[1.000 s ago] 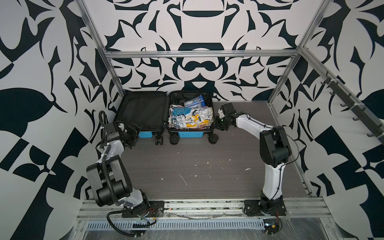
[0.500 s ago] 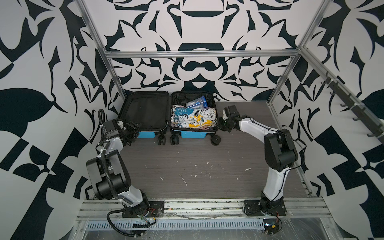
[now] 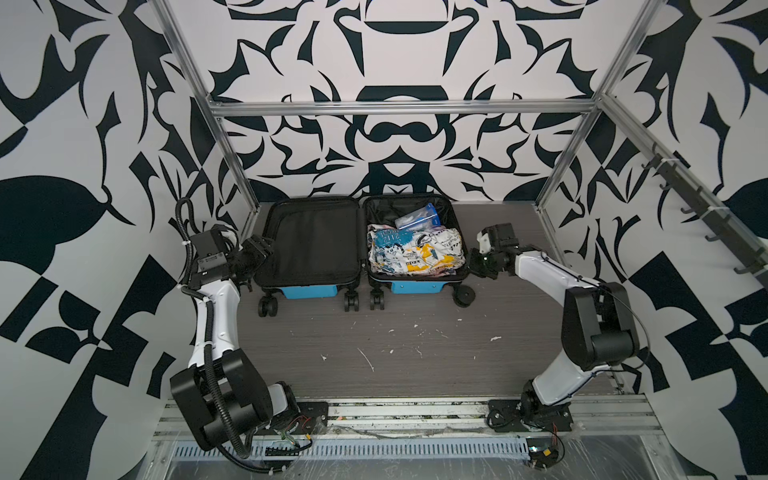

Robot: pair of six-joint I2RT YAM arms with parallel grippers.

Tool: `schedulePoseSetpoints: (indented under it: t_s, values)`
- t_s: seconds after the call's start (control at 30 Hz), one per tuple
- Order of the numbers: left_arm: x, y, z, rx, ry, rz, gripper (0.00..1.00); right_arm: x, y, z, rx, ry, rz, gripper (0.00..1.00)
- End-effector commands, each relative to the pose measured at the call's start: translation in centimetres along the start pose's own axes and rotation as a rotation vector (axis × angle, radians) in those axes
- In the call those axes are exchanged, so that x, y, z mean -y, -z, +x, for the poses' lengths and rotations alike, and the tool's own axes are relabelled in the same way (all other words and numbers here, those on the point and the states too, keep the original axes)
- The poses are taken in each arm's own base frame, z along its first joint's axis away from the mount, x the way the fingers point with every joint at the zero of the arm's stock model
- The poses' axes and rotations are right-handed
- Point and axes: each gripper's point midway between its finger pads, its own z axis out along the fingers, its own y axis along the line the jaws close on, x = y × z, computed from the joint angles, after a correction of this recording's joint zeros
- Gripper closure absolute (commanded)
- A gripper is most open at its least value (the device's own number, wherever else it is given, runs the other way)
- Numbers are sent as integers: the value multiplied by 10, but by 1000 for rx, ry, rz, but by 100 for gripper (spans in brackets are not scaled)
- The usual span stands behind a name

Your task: Pack the luggage

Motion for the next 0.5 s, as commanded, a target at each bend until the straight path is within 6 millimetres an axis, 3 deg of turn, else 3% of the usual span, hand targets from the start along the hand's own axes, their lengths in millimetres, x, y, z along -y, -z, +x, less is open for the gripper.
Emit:
schedulePoseSetpoints:
  t_s: [0.0,0.13,0.23,0.43,0.47]
  values:
    - [-25,-3,6,-33,-35,-125,31,20,21,12,-36,-44,-6,100]
    - [-37,-10,7,-61,-57,-185,33,42,29,13,-24,-91,22,100]
    - [-42,-19,8,-104,-71,-200,34,45,29,12,-18,-109,13,100]
    - [-53,-37,7,-175,-154,-283,38,33,31,5,5,-117,-51,63]
    - [-45,-45,14,-205,-194,-280,40,31,33,3,14,-115,-60,57]
